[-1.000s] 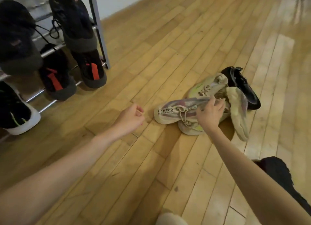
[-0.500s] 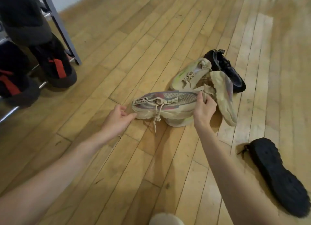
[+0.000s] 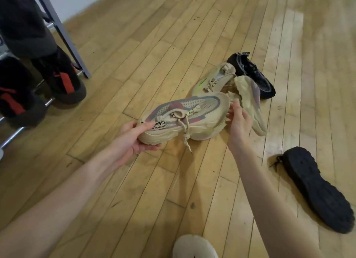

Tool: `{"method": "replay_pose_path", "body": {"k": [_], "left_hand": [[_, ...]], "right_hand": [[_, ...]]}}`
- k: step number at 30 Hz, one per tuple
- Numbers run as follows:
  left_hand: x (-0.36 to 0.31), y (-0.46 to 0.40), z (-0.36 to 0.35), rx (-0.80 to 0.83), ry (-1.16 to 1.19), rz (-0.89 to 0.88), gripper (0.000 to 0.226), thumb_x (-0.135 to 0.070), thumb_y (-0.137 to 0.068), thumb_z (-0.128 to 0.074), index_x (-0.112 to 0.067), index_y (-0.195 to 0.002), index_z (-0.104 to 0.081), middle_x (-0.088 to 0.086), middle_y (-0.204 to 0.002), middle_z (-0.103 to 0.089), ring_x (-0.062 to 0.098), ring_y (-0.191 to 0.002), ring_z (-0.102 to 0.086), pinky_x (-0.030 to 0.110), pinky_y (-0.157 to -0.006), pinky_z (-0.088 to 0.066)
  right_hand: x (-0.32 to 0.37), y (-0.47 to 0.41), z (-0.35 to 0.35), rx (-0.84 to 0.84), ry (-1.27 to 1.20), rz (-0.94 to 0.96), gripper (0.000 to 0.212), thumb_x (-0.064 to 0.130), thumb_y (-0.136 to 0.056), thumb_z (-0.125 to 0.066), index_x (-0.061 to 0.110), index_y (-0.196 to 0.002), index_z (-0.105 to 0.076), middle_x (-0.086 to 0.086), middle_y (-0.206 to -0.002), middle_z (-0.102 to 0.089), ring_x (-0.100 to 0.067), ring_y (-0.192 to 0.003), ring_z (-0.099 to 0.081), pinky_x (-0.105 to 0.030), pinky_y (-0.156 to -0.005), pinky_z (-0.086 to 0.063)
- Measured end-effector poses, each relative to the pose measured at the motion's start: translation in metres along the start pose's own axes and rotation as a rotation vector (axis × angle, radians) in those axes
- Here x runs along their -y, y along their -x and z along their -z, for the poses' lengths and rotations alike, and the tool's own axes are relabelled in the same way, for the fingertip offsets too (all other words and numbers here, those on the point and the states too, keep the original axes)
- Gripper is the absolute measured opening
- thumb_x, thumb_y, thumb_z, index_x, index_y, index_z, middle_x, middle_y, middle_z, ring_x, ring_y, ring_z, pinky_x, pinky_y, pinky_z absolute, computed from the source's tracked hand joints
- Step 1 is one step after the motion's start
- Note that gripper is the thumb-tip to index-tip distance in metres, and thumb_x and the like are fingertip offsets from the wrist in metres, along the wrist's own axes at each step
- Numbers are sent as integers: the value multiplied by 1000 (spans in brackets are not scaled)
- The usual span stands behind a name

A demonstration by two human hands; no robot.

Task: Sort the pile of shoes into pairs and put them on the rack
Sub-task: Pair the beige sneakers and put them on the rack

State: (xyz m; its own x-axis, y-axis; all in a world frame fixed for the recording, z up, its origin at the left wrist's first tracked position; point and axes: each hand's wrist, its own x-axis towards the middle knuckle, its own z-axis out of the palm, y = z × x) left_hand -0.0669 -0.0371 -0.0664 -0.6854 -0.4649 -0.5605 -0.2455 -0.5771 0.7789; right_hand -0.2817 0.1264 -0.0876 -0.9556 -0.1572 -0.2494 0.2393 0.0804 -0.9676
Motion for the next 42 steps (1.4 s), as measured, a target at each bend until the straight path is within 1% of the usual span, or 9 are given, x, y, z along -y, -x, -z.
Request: {"method": "replay_pose_path", "body": {"k": [5, 9, 17, 22, 25, 31, 35, 39, 42], "left_hand": [[-4, 8, -13, 6, 160, 22, 30, -4, -84, -54, 7, -112, -57, 26, -103, -69, 38, -76, -69, 35, -59, -59], [-6, 12, -20, -4, 174, 31, 20, 2, -84, -45, 4, -96, -61, 19, -88, -73, 38, -80, -66, 40, -70, -61], [-1, 10, -10, -113, 134, -25, 68, -3, -64, -58, 11, -128, -40, 33, -115, -62, 42, -78, -68, 39, -60, -59], [4, 7, 11, -300, 128, -94, 37, 5, -68, -53, -5, -102, -46, 28, -113, -61, 43, -84, -68, 45, -68, -60], [3, 7, 33, -368, 104, -89, 48, 3, -63, -55, -2, -110, -48, 27, -113, -63, 38, -80, -70, 40, -62, -59], [30, 34, 69, -409, -27, 60, 62, -3, -64, -57, 7, -124, -48, 28, -108, -66, 31, -63, -70, 31, -50, -56], [57, 58, 56, -301, 9, 112, 42, -5, -78, -62, 7, -118, -54, 23, -97, -71, 34, -71, -70, 34, -53, -59], [69, 74, 56, -202, -185, 172, 80, -44, -60, -81, -4, -122, -51, 18, -101, -73, 32, -82, -73, 34, -66, -60], [64, 80, 64, -202, -355, 231, 69, -64, -61, -70, -10, -103, -61, 12, -78, -74, 24, -69, -71, 27, -58, -55]], "right_hand": [[-4, -6, 17, -176, -497, -420, 79, 40, -83, -71, 9, -144, -32, -9, -122, -55, -20, -109, -59, -30, -91, -53], [6, -18, 23, -362, -620, -450, 92, 56, -75, -73, 18, -146, -28, -4, -129, -49, -18, -109, -59, -30, -90, -56], [12, -36, 18, -627, -790, -510, 36, 27, -96, -47, 12, -129, -48, -8, -108, -55, -19, -86, -61, -21, -46, -52], [7, 12, 6, -551, -627, -387, 16, 13, -93, -53, 10, -109, -55, -4, -99, -62, -15, -86, -64, -22, -63, -56], [0, 32, 2, -479, -670, -324, 20, 6, -88, -60, 16, -101, -49, 0, -97, -59, -16, -91, -63, -31, -80, -58], [-13, 55, -14, -231, -574, -290, 41, 14, -87, -65, 9, -125, -50, -5, -116, -63, -14, -99, -65, -25, -70, -57], [-17, 63, -24, -97, -490, -288, 29, 25, -90, -64, 15, -114, -52, -2, -113, -63, -12, -97, -65, -27, -78, -57], [-16, 67, -31, -17, -398, -263, 13, 35, -92, -62, 24, -96, -55, 2, -107, -66, -12, -98, -66, -27, -77, -56], [-17, 71, -38, 42, -332, -251, 28, 42, -92, -59, 19, -107, -54, 2, -112, -65, -11, -101, -65, -26, -75, -56]]}}
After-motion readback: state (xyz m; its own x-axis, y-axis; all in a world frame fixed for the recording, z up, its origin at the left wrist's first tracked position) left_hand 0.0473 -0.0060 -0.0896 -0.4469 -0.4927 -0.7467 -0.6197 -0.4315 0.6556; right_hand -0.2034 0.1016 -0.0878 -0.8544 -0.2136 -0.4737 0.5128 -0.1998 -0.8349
